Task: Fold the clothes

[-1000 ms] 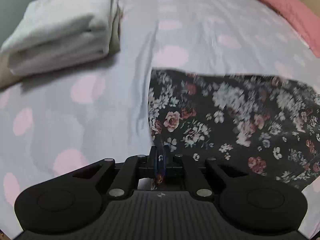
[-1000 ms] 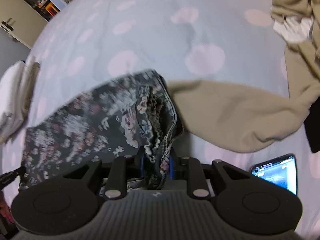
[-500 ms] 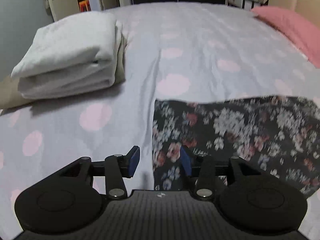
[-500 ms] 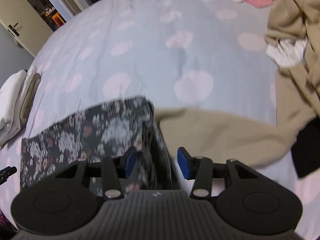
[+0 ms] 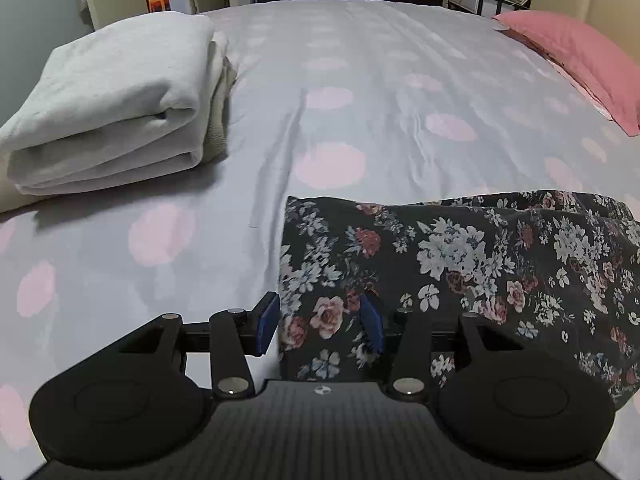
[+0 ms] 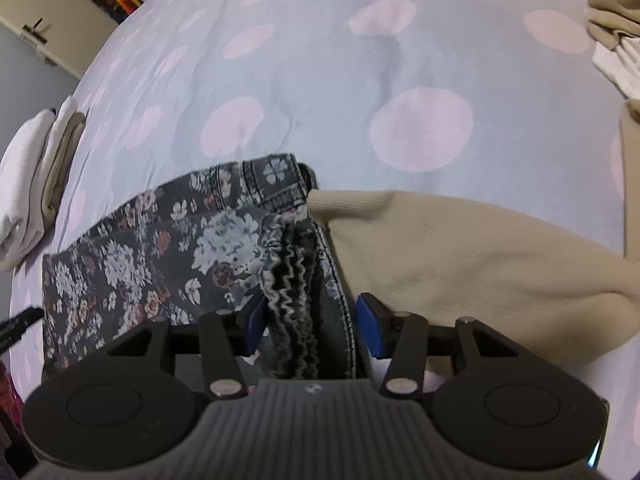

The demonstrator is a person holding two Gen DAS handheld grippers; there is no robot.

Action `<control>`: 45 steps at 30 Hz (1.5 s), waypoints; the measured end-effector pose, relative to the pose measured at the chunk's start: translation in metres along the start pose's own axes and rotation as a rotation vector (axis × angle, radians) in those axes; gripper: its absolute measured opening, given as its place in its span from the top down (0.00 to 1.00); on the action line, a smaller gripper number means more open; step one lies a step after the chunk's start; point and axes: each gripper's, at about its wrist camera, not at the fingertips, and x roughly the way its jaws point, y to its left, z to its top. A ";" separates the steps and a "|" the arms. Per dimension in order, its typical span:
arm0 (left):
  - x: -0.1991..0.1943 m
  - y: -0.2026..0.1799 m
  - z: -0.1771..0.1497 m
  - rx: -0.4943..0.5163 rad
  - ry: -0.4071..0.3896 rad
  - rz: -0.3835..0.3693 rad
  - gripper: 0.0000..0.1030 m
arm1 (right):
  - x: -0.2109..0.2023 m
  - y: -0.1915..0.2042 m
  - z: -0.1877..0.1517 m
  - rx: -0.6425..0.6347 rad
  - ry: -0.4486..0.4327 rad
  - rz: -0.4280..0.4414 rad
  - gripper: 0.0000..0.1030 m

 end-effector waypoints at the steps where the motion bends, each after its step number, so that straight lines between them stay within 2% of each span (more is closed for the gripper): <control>1: 0.002 -0.002 0.001 0.005 0.001 -0.005 0.59 | 0.003 0.001 0.000 -0.012 0.001 -0.004 0.49; 5: 0.005 -0.008 0.001 0.033 0.002 -0.008 0.59 | 0.010 0.020 -0.006 -0.134 -0.011 -0.063 0.52; 7: 0.003 -0.010 0.001 0.039 -0.003 -0.010 0.59 | 0.011 0.029 -0.009 -0.182 -0.019 -0.080 0.63; 9: 0.000 -0.010 0.002 0.036 -0.013 -0.009 0.59 | 0.010 0.038 -0.012 -0.236 -0.028 -0.097 0.70; 13: -0.010 -0.004 0.003 0.004 -0.041 -0.005 0.59 | -0.005 0.054 -0.015 -0.308 -0.048 -0.129 0.78; 17: -0.016 0.004 0.005 -0.040 -0.055 -0.011 0.59 | -0.032 0.063 -0.011 -0.277 -0.048 -0.112 0.79; 21: -0.022 0.009 0.008 -0.070 -0.066 -0.020 0.59 | -0.055 0.090 -0.004 -0.291 -0.018 -0.108 0.80; 33: -0.049 0.018 0.008 -0.091 -0.112 -0.028 0.59 | -0.100 0.215 0.011 -0.338 -0.001 -0.005 0.84; 38: -0.057 0.029 0.008 -0.131 -0.123 -0.028 0.59 | -0.093 0.277 0.011 -0.396 0.011 0.034 0.85; 45: -0.064 0.049 0.006 -0.192 -0.125 -0.030 0.58 | -0.042 0.353 -0.007 -0.488 0.084 0.079 0.85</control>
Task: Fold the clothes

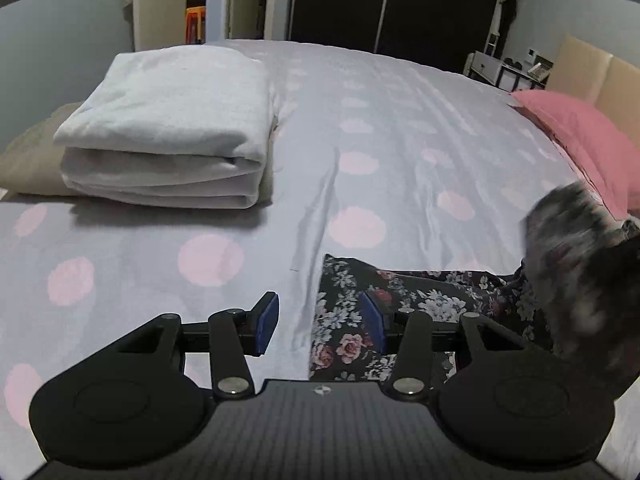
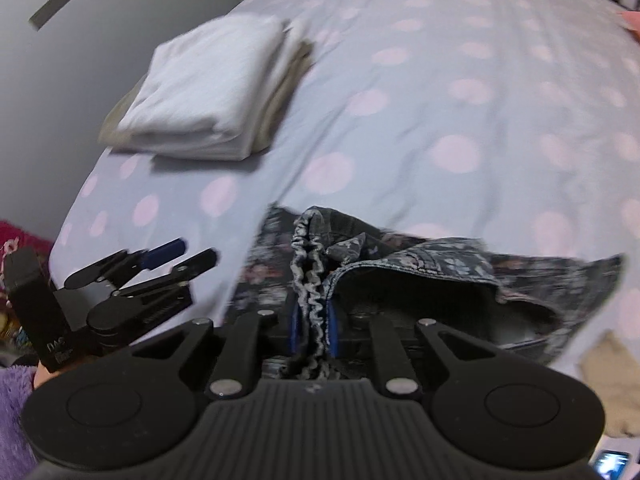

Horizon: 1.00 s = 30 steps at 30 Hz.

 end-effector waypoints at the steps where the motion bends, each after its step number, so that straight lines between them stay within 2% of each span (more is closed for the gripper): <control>1: 0.000 0.003 0.000 -0.009 0.003 -0.001 0.58 | 0.010 0.009 0.002 -0.007 0.010 0.008 0.85; 7: 0.002 0.020 -0.004 -0.033 0.034 0.021 0.58 | 0.080 0.045 0.005 -0.003 0.076 0.034 0.85; 11: 0.008 0.031 -0.008 -0.044 0.069 0.059 0.58 | 0.122 0.052 -0.001 0.018 0.135 0.023 0.85; 17: 0.013 0.039 -0.011 -0.060 0.092 0.059 0.58 | 0.160 0.054 -0.009 0.038 0.182 0.013 0.82; 21: 0.011 0.038 -0.010 -0.060 0.083 0.070 0.58 | 0.150 0.059 -0.008 0.007 0.171 0.013 0.74; 23: 0.009 0.040 -0.008 -0.074 0.077 0.067 0.58 | 0.131 0.061 -0.005 -0.024 0.132 0.018 0.73; 24: 0.008 0.040 -0.008 -0.081 0.074 0.059 0.58 | 0.120 0.062 -0.003 -0.042 0.108 0.012 0.70; 30: 0.006 0.033 -0.007 -0.100 0.071 -0.029 0.57 | 0.051 0.051 -0.003 -0.119 -0.039 -0.021 0.62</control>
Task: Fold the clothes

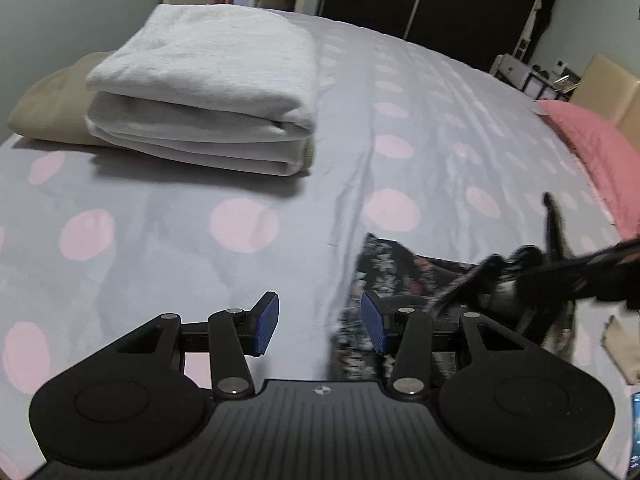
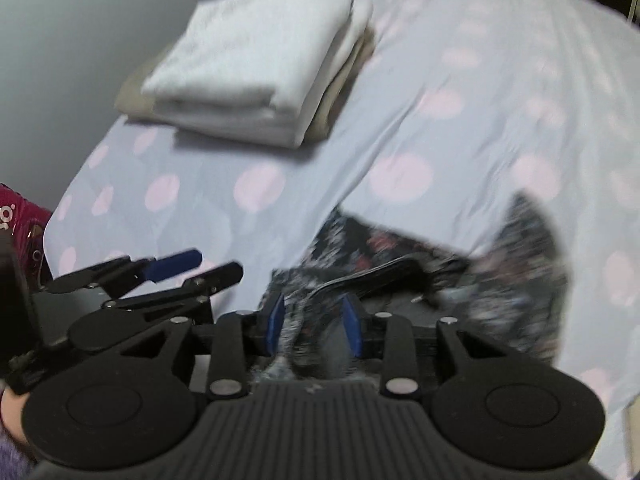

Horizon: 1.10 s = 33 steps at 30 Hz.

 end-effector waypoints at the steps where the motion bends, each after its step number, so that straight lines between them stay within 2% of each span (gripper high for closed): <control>1: 0.001 -0.002 0.000 -0.002 0.007 -0.020 0.56 | -0.009 -0.006 -0.002 0.000 -0.016 -0.021 0.62; 5: 0.008 -0.015 -0.001 0.002 0.029 -0.083 0.55 | -0.022 -0.032 -0.005 0.038 -0.034 -0.102 0.62; 9: 0.023 -0.035 -0.006 0.061 0.060 -0.083 0.55 | -0.015 -0.055 -0.001 0.117 -0.017 -0.170 0.61; 12: 0.035 -0.044 -0.013 0.089 0.100 -0.082 0.56 | -0.003 -0.059 -0.001 0.154 0.010 -0.163 0.56; 13: 0.037 -0.045 -0.015 0.100 0.110 -0.081 0.60 | 0.003 -0.057 -0.001 0.149 0.011 -0.171 0.53; 14: 0.039 -0.046 -0.017 0.110 0.121 -0.084 0.71 | 0.010 -0.054 -0.002 0.136 0.013 -0.191 0.53; 15: 0.041 -0.047 -0.019 0.120 0.132 -0.086 0.77 | 0.018 -0.049 -0.003 0.115 0.022 -0.216 0.55; 18: 0.040 -0.044 -0.022 0.120 0.139 -0.095 0.87 | 0.035 -0.042 -0.009 0.066 0.048 -0.253 0.90; 21: 0.035 -0.038 -0.020 0.078 0.140 -0.121 0.95 | 0.031 -0.040 -0.019 0.041 0.034 -0.206 0.91; 27: 0.030 -0.031 -0.017 0.023 0.145 -0.127 0.95 | 0.002 -0.043 -0.039 0.109 0.051 0.085 0.92; 30: 0.023 -0.030 -0.014 0.012 0.123 -0.129 0.95 | 0.003 -0.035 -0.046 0.099 0.069 0.155 0.92; 33: 0.017 -0.022 -0.011 -0.027 0.102 -0.121 0.95 | 0.017 -0.024 -0.051 0.107 0.070 0.169 0.92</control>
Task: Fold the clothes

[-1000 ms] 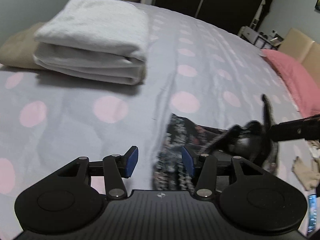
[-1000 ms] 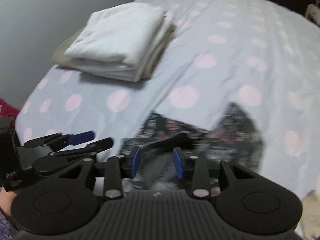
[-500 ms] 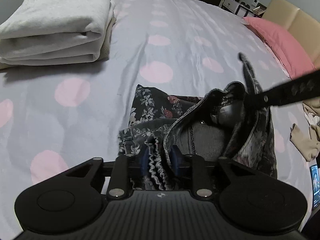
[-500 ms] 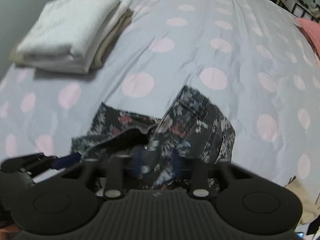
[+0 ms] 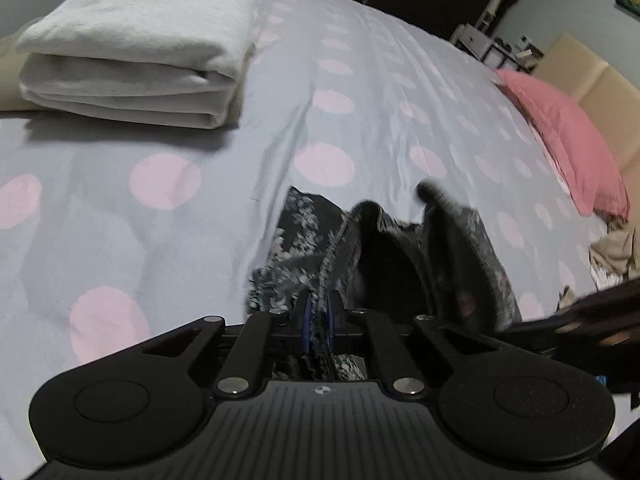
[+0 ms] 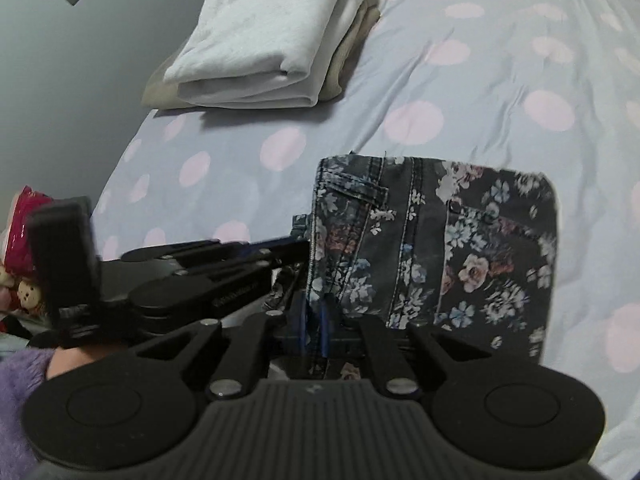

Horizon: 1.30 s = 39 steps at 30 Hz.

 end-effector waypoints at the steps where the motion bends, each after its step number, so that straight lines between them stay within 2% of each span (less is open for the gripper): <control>1: -0.001 0.004 0.001 -0.017 -0.004 0.005 0.95 | 0.007 0.001 -0.001 0.009 -0.001 -0.002 0.92; 7: -0.007 0.022 0.004 -0.095 -0.021 0.035 0.95 | 0.056 0.006 -0.005 0.048 0.026 0.025 0.92; 12: -0.007 0.023 0.007 -0.086 -0.029 0.035 0.95 | 0.084 0.008 -0.007 0.050 0.001 -0.021 0.92; 16: -0.008 0.021 0.007 -0.061 -0.031 0.044 0.94 | 0.091 0.004 -0.007 0.069 -0.002 -0.017 0.89; 18: -0.009 0.022 0.005 -0.059 -0.031 0.048 0.93 | 0.083 0.004 -0.007 0.053 -0.014 -0.006 0.85; 19: -0.010 0.023 0.004 -0.060 -0.032 0.046 0.89 | 0.075 0.004 -0.006 0.034 -0.025 -0.005 0.77; 20: -0.012 0.023 0.003 -0.062 -0.034 0.042 0.83 | 0.067 0.004 -0.006 0.016 -0.040 -0.003 0.74; 24: -0.016 0.018 0.000 -0.043 -0.031 0.011 0.70 | 0.021 -0.003 -0.007 -0.035 -0.132 -0.014 0.72; 26: -0.017 0.010 -0.002 -0.018 -0.023 -0.020 0.58 | 0.001 -0.011 -0.008 -0.050 -0.171 -0.033 0.71; 31: -0.014 -0.006 -0.011 0.037 0.030 -0.061 0.53 | -0.035 -0.041 -0.027 -0.059 -0.242 -0.108 0.63; 33: -0.009 -0.010 -0.016 0.047 0.065 -0.066 0.53 | -0.044 -0.058 -0.042 -0.045 -0.257 -0.149 0.58; 36: -0.001 -0.015 -0.025 0.057 0.117 -0.066 0.54 | -0.048 -0.084 -0.069 0.004 -0.230 -0.187 0.57; 37: 0.001 -0.016 -0.027 0.063 0.127 -0.065 0.58 | -0.046 -0.089 -0.079 0.010 -0.216 -0.200 0.57; 39: 0.002 -0.019 -0.028 0.083 0.131 -0.059 0.72 | -0.041 -0.099 -0.100 0.021 -0.187 -0.226 0.56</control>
